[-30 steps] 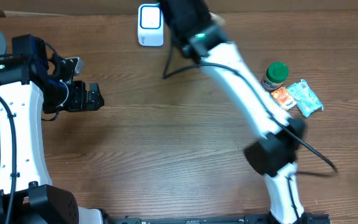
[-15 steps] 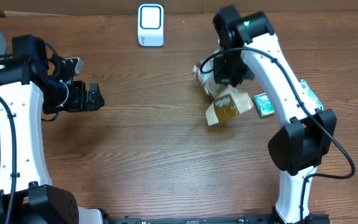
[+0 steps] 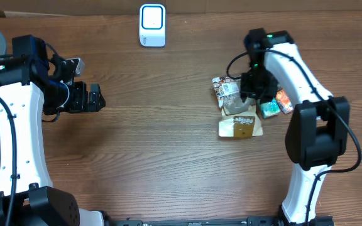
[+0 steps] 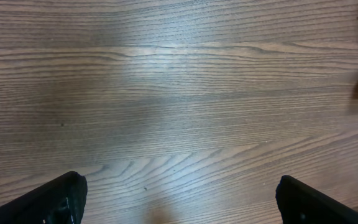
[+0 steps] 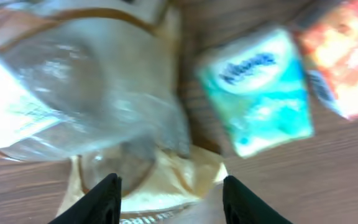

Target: Scan the item barcode

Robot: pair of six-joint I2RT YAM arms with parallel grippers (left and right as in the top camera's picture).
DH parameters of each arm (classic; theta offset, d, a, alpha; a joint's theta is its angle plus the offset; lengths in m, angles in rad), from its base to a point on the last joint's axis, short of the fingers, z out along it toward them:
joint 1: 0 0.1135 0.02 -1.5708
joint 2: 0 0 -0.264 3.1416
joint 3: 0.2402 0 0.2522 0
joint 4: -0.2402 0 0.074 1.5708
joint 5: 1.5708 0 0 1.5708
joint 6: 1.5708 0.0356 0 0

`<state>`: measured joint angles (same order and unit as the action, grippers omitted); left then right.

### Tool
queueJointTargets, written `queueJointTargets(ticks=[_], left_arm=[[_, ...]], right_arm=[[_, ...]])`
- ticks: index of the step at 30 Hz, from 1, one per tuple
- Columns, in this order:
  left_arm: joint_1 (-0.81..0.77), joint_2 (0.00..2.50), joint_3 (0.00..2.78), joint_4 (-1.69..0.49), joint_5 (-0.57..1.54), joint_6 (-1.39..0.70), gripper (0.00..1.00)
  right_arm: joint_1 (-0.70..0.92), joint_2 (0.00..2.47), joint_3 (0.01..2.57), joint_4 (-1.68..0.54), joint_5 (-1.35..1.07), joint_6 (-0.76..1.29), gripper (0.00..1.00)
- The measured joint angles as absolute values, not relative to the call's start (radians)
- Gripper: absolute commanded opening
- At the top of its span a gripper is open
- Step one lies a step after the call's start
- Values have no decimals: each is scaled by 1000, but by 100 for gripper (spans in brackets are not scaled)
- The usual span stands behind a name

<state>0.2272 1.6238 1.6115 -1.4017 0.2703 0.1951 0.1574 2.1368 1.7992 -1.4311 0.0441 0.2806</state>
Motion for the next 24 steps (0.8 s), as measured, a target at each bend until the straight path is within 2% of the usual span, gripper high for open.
queueJointTargets(ticks=[4, 7, 11, 12, 13, 14, 16, 24], left_arm=[[227, 1624, 1612, -1401, 270, 195, 100], [227, 1624, 1612, -1402, 270, 195, 99], [227, 1624, 1612, -1402, 270, 195, 100], [227, 1624, 1612, -1401, 270, 195, 100], [227, 1624, 1612, -1402, 270, 195, 100], [227, 1624, 1612, -1402, 270, 195, 100], [227, 1624, 1612, -1402, 270, 195, 100], [227, 1624, 1612, -1402, 270, 195, 100]], right_arm=[[135, 2137, 1877, -1485, 45, 271, 47], [138, 2136, 2036, -1559, 40, 252, 43], [152, 2126, 2230, -1649, 16, 227, 44], [159, 2116, 2284, -1677, 3, 223, 48], [165, 2099, 2326, -1688, -17, 222, 58], [169, 2078, 2354, -1687, -31, 218, 78], [178, 2008, 2389, -1687, -86, 212, 100], [184, 1671, 2426, -1693, -320, 219, 100]])
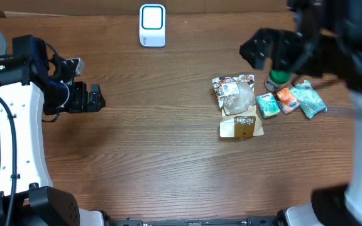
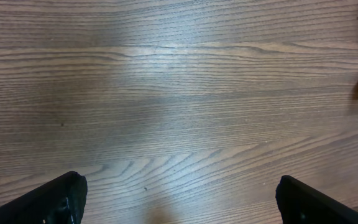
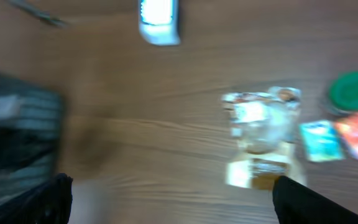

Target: Scan the item barcode

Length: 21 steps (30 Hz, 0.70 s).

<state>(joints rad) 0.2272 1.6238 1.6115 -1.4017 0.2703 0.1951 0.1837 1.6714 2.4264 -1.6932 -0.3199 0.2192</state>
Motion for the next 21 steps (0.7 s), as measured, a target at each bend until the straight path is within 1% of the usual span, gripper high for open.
queueJointTargets(ticks=[3, 8, 17, 21], left_arm=[[227, 1624, 1612, -1402, 270, 195, 99], [227, 1624, 1612, -1402, 270, 195, 100], [227, 1624, 1612, -1402, 270, 195, 99], [227, 1624, 1612, -1402, 270, 195, 100]], right_arm=[[184, 1601, 2430, -1695, -394, 236, 100], [184, 1573, 2431, -1695, -414, 244, 100], [184, 1581, 2431, -1695, -348, 251, 100], [184, 1576, 2426, -1694, -274, 254, 100]])
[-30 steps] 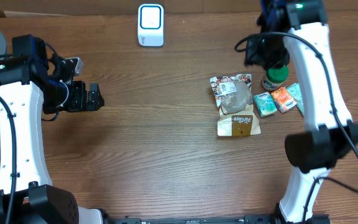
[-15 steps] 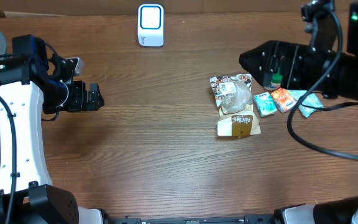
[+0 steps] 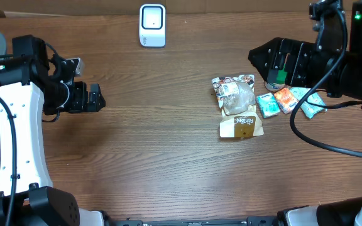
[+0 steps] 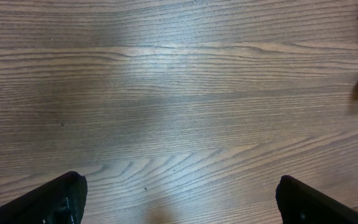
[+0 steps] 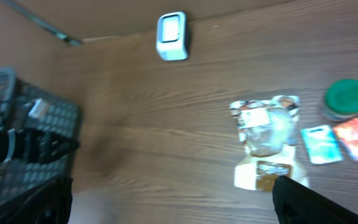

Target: Scan the item barcode

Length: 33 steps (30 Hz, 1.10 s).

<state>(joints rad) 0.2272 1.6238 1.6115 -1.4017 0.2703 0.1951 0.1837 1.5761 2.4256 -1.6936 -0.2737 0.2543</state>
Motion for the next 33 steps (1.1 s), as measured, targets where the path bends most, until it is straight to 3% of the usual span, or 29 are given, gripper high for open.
queueJointTargets(ticks=[5, 10, 25, 33], left_arm=[[227, 1624, 1612, -1402, 270, 195, 99], [227, 1624, 1611, -1401, 271, 195, 99], [227, 1624, 1611, -1402, 274, 195, 100], [227, 1624, 1611, -1402, 274, 195, 100]], right_arm=[[184, 1515, 2335, -1595, -211, 258, 100], [184, 1332, 2072, -1363, -193, 258, 100], [96, 562, 818, -556, -201, 238, 100], [78, 253, 370, -207, -205, 235, 100]])
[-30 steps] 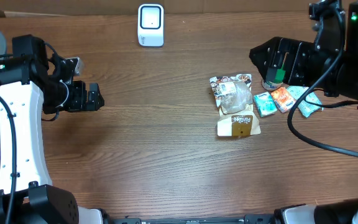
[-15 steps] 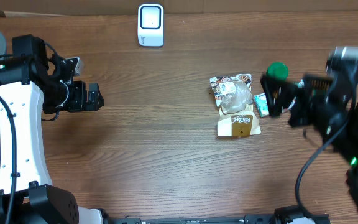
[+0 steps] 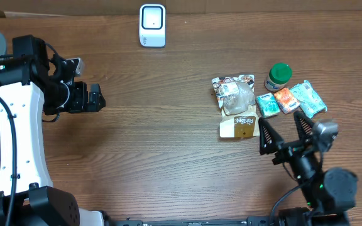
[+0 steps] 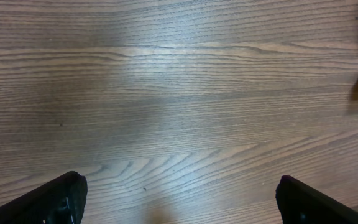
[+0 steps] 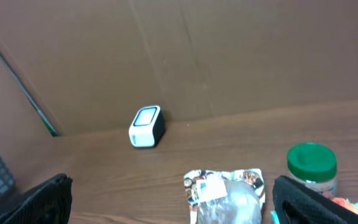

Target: Scan the item barcode

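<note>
The items lie in a cluster right of centre: a clear printed packet [image 3: 234, 93] [image 5: 226, 190], a brown packet [image 3: 239, 127], a green-lidded jar [image 3: 279, 75] [image 5: 312, 165], and small teal [image 3: 268, 105] and orange [image 3: 285, 100] packets. The white scanner [image 3: 152, 25] [image 5: 146, 126] stands at the far edge. My right gripper [image 3: 285, 130] [image 5: 179, 205] is open and empty, just in front of the cluster and pointing at it. My left gripper [image 3: 96, 97] [image 4: 179, 202] is open and empty over bare wood at the left.
A second teal packet [image 3: 310, 98] lies at the right end of the cluster. A dark basket sits at the far left edge. A brown cardboard wall [image 5: 229, 56] stands behind the scanner. Something white shows at the right edge of the left wrist view.
My right arm was high above the far right of the table. Now it is folded low at the near right edge, gripper open and facing the items. The left arm has not moved.
My right gripper was first open and low over the clear packet in the cluster. Then it was high above the table with nothing in it, twice. Now it sits low in front of the items. The items lie where they were. The left arm stayed still.
</note>
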Robot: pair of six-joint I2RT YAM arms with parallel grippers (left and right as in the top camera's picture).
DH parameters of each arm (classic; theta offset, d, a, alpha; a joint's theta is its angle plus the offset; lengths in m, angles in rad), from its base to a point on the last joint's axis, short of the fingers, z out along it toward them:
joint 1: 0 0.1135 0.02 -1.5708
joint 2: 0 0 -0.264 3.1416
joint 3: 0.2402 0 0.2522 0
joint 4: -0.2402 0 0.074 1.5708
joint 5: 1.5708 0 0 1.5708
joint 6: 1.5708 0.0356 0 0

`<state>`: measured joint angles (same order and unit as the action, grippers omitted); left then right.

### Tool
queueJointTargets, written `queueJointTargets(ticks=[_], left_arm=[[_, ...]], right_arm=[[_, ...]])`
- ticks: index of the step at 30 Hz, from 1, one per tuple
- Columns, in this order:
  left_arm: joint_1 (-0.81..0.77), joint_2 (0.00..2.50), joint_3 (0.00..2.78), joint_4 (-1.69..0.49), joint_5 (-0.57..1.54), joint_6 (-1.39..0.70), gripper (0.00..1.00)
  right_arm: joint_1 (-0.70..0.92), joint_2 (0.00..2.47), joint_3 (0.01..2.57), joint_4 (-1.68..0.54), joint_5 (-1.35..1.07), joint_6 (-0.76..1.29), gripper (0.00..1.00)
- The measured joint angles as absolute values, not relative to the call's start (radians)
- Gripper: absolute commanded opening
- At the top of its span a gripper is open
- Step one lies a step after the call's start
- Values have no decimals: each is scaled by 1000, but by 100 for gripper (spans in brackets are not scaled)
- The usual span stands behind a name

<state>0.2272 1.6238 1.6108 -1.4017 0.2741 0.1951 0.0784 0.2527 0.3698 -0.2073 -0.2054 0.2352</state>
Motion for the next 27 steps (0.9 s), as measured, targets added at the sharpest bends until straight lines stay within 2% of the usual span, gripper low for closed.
queueJointTargets(ticks=[10, 27], left_arm=[[227, 1624, 1611, -1402, 274, 195, 100], [227, 1624, 1611, -1402, 274, 195, 99]], right_arm=[[78, 44, 104, -95, -205, 236, 100], [78, 15, 19, -71, -205, 236, 100]])
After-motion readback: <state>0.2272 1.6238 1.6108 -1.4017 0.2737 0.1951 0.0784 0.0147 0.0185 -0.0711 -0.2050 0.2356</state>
